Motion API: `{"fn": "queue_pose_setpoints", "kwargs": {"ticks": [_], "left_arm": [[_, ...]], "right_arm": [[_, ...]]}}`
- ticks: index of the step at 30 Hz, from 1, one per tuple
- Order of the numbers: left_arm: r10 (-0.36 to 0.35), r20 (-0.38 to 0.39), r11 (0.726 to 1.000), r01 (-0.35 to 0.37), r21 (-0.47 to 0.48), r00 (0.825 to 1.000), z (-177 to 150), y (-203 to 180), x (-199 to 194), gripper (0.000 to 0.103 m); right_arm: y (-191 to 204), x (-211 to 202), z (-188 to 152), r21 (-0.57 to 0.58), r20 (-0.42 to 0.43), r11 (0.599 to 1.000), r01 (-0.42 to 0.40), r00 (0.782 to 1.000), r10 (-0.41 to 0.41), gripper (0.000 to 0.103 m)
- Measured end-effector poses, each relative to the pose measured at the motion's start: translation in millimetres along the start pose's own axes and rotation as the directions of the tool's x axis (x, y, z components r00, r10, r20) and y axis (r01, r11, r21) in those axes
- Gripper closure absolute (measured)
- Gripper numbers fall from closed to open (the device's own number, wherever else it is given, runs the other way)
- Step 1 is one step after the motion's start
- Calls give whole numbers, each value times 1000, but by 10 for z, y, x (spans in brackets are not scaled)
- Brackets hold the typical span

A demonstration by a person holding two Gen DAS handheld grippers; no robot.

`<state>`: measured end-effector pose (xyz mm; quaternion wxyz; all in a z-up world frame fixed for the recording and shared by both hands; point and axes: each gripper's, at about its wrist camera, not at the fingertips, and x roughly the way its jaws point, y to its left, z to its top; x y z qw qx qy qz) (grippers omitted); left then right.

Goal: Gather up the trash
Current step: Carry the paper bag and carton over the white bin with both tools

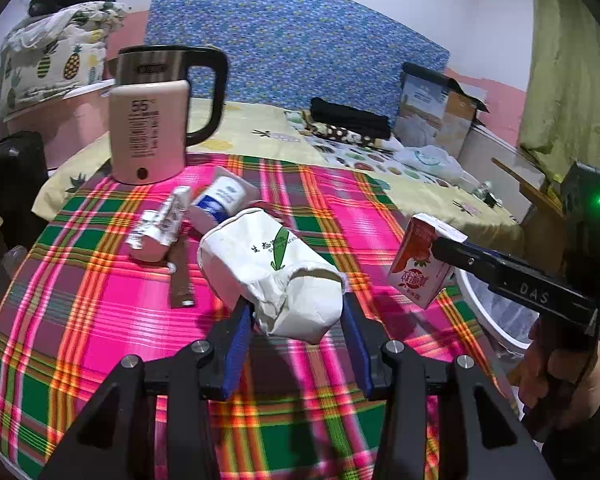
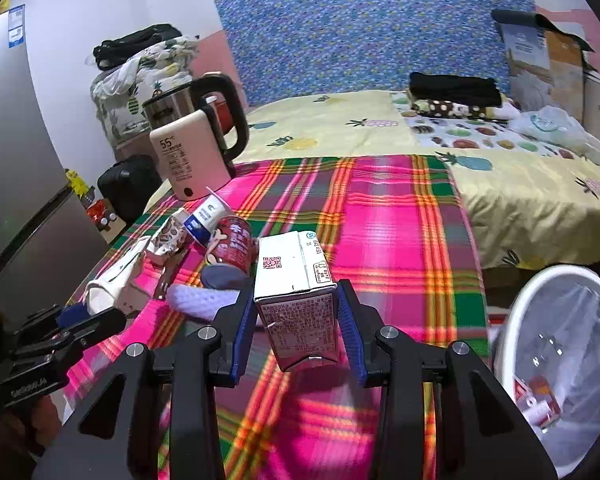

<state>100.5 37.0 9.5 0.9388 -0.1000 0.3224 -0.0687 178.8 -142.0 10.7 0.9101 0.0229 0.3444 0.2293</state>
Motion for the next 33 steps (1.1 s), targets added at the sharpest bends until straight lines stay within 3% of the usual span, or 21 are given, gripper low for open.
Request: {"fn": "queue_pose_setpoints", "kwargs": {"ticks": [14, 33], "left_arm": [[-122, -90, 985, 132, 114, 988, -55, -808, 269, 57], [-278, -180, 913, 318, 256, 943, 26, -1876, 686, 57]], "right_arm": [[-402, -398, -227, 101, 47, 992, 76, 996, -81, 63], [-1149, -868, -534, 271, 70, 933, 236, 962, -264, 63]]}}
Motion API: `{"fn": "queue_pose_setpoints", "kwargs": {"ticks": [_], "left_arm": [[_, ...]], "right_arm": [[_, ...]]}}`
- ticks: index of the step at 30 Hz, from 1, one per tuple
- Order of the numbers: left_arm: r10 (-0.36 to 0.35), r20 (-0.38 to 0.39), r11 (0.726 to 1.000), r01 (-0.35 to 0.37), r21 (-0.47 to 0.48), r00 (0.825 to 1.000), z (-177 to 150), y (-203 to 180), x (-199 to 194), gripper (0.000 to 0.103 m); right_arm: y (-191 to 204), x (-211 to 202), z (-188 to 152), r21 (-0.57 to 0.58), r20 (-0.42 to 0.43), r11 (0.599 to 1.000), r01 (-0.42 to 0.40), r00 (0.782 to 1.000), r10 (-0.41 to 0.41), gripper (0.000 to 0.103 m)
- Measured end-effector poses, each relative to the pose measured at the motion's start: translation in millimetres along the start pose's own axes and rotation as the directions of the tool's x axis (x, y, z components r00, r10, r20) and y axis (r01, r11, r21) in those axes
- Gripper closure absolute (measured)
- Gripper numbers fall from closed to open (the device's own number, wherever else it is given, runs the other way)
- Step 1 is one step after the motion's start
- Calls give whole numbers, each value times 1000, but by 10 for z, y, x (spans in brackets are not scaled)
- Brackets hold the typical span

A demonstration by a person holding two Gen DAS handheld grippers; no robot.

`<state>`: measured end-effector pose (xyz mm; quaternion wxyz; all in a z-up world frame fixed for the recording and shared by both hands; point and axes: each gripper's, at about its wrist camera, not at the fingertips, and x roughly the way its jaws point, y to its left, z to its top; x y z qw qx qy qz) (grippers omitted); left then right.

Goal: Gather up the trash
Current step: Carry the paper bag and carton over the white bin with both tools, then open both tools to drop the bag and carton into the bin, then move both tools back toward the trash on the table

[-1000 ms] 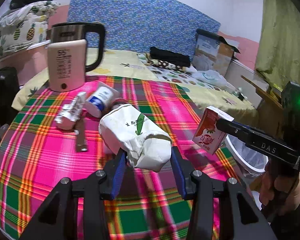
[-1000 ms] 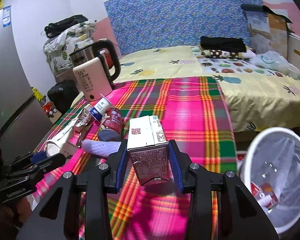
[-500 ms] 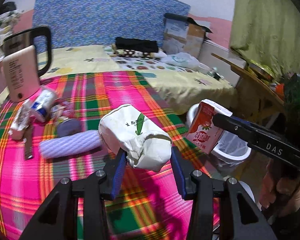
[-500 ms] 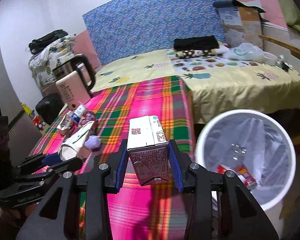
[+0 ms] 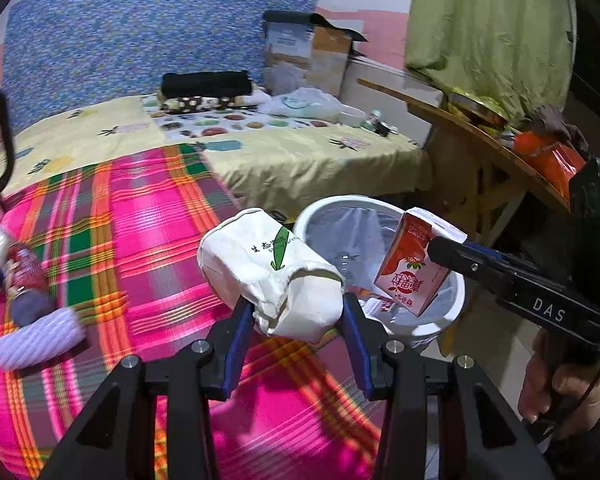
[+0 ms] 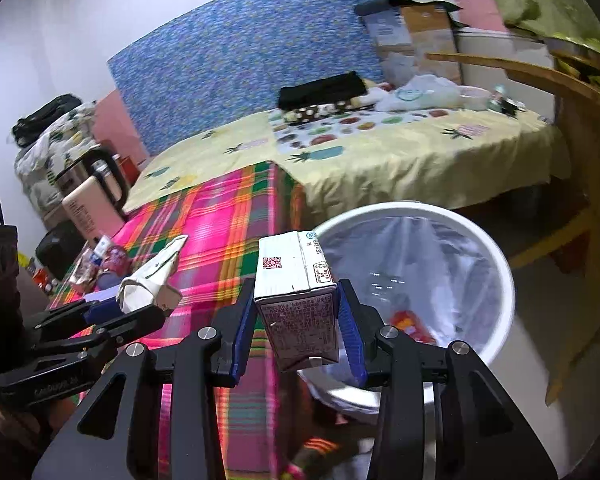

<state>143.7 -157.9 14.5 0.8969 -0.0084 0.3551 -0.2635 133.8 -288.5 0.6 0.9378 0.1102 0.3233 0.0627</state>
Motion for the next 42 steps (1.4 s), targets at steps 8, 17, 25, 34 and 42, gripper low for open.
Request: {"fn": "queue_pose_setpoints", "kwargs": {"ticks": [8, 17, 25, 34, 42], "left_arm": [[-62, -29, 997, 63, 47, 998, 85, -250, 248, 57], [-118, -80, 988, 125, 91, 990, 91, -468, 514, 57], [-154, -112, 982, 165, 95, 982, 119, -544, 678, 56], [-145, -126, 984, 157, 89, 981, 85, -516, 731, 48], [-127, -94, 988, 134, 70, 987, 82, -434, 634, 42]], "right_arm": [[-289, -39, -49, 57, -5, 997, 56, 998, -56, 63], [-504, -22, -95, 93, -35, 992, 90, 996, -87, 63], [-605, 43, -122, 107, -73, 989, 98, 993, -90, 62], [-647, 83, -152, 107, -107, 987, 121, 988, -110, 61], [-622, 16, -128, 95, -75, 988, 123, 990, -116, 38]]}}
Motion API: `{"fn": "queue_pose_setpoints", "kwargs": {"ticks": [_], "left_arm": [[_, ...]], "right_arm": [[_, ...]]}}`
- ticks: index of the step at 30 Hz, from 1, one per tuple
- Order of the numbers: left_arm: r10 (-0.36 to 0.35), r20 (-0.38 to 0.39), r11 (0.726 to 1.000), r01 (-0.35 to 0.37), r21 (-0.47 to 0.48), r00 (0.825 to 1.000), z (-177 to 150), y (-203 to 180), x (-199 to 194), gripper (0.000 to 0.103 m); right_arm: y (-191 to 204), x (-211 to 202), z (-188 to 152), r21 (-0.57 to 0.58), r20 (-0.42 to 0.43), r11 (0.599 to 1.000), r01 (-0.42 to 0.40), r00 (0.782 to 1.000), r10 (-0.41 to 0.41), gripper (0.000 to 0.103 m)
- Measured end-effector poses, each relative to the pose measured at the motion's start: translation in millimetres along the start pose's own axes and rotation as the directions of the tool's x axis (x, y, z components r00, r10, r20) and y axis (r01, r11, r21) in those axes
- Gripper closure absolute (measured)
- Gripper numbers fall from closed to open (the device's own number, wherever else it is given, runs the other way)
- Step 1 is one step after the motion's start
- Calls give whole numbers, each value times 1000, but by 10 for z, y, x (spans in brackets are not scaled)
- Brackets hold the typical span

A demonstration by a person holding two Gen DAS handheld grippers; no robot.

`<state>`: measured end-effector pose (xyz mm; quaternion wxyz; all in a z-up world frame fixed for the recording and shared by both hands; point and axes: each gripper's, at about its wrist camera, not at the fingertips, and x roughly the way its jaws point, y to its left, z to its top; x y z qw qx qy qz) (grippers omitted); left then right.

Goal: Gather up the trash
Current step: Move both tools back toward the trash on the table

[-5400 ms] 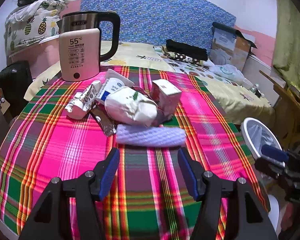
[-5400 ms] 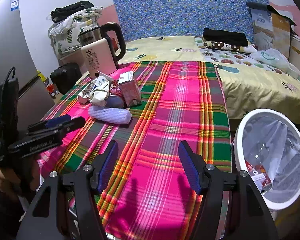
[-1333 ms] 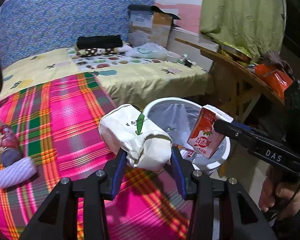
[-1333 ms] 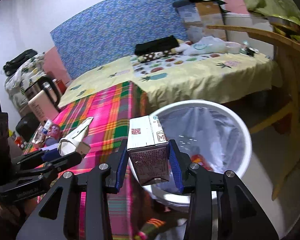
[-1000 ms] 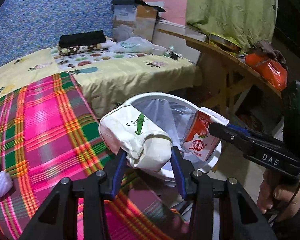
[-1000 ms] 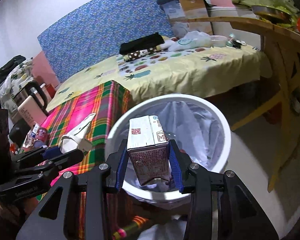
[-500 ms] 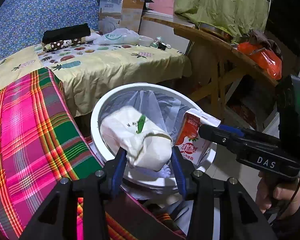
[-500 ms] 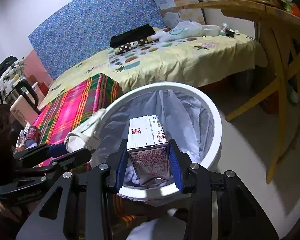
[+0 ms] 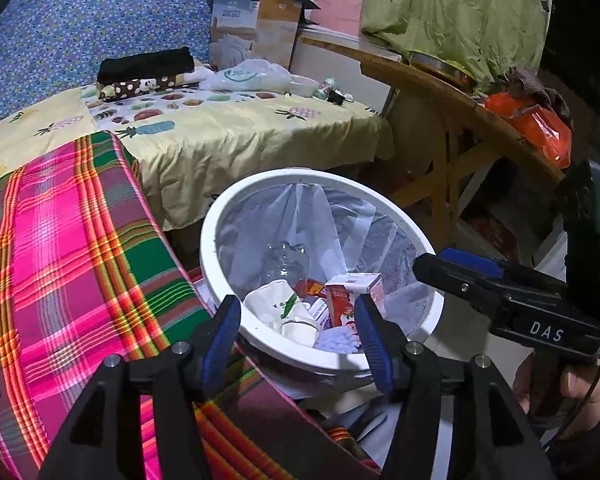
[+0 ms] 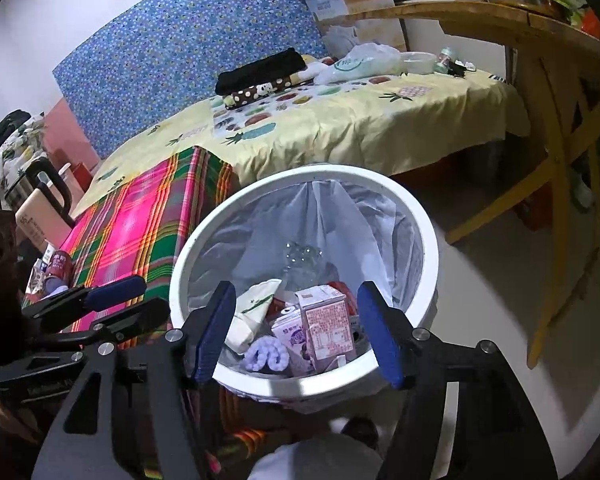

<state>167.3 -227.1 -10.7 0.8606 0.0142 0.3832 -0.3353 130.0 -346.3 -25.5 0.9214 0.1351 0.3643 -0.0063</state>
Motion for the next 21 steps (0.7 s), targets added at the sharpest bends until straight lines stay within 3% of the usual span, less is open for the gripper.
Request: {"fn": "queue_pose_setpoints", "kwargs": {"ticks": [10, 21], "left_arm": [[47, 30, 997, -45, -66, 998, -147, 183, -254, 42], [164, 53, 979, -155, -135, 985, -437, 458, -619, 43]], "right_arm": [[193, -92, -8, -41, 10, 998, -38, 999, 38, 38], [563, -70, -109, -132, -22, 982, -137, 991, 135, 38]]}}
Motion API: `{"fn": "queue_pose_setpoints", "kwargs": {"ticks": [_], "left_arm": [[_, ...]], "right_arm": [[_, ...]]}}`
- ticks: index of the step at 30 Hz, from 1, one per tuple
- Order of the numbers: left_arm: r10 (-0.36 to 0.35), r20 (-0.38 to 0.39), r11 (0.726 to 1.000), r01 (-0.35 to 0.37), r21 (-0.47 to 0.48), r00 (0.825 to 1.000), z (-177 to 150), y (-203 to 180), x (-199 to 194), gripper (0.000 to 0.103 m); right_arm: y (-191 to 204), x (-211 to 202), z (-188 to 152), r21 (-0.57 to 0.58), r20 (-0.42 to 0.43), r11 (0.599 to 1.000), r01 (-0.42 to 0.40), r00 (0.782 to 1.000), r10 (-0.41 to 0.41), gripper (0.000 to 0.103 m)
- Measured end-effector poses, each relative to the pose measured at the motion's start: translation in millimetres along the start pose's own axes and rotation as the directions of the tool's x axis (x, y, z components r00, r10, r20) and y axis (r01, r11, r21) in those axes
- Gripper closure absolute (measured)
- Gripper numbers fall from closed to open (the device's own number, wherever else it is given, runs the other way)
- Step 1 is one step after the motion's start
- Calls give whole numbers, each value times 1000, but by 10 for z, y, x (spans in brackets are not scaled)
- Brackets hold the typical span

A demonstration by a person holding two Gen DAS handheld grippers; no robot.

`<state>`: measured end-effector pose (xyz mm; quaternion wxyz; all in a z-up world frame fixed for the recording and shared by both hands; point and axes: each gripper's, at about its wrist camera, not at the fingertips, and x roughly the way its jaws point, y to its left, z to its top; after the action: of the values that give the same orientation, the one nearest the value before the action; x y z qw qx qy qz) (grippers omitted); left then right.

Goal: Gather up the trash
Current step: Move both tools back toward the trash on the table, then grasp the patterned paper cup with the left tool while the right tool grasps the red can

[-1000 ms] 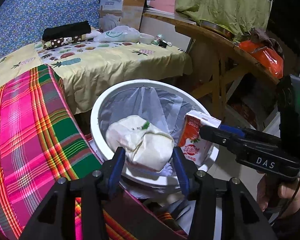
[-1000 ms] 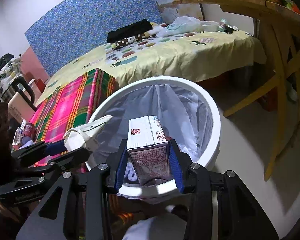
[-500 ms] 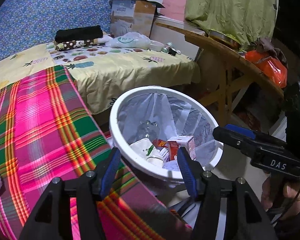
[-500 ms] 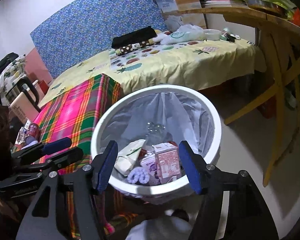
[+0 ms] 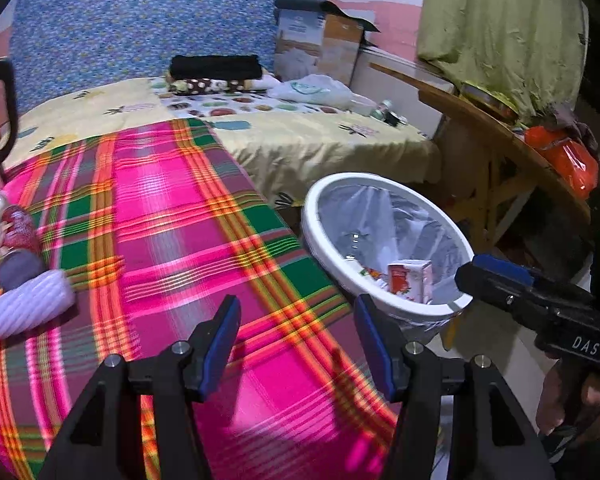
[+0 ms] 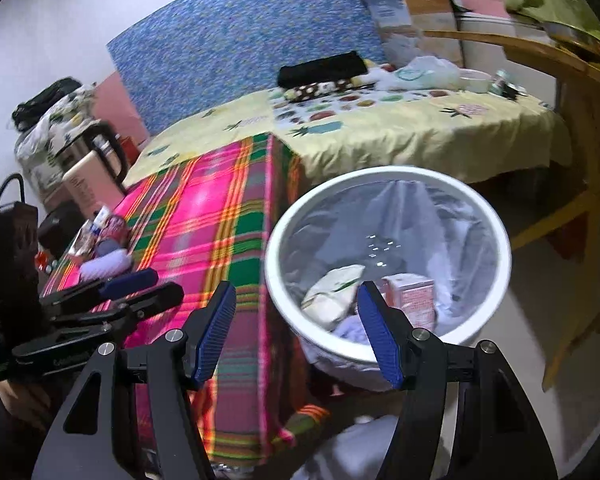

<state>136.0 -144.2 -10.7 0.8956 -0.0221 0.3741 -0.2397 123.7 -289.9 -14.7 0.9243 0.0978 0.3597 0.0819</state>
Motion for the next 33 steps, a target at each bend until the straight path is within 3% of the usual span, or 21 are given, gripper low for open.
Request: {"fn": "queue_pose_setpoints", "kwargs": {"ticks": [6, 21, 33], "left_arm": [[62, 26, 997, -61, -54, 998, -91, 245, -190, 49], [201, 47, 970, -193, -149, 978, -334, 761, -566, 49], [313, 54, 929, -293, -228, 948, -421, 1218, -854, 49]], "right_arm": [[226, 38, -19, -52, -13, 998, -44, 999, 43, 39], [677, 201, -1, -122, -64, 983, -140, 989, 133, 39], [1040, 334, 99, -166, -76, 962, -218, 975, 208, 39]]}}
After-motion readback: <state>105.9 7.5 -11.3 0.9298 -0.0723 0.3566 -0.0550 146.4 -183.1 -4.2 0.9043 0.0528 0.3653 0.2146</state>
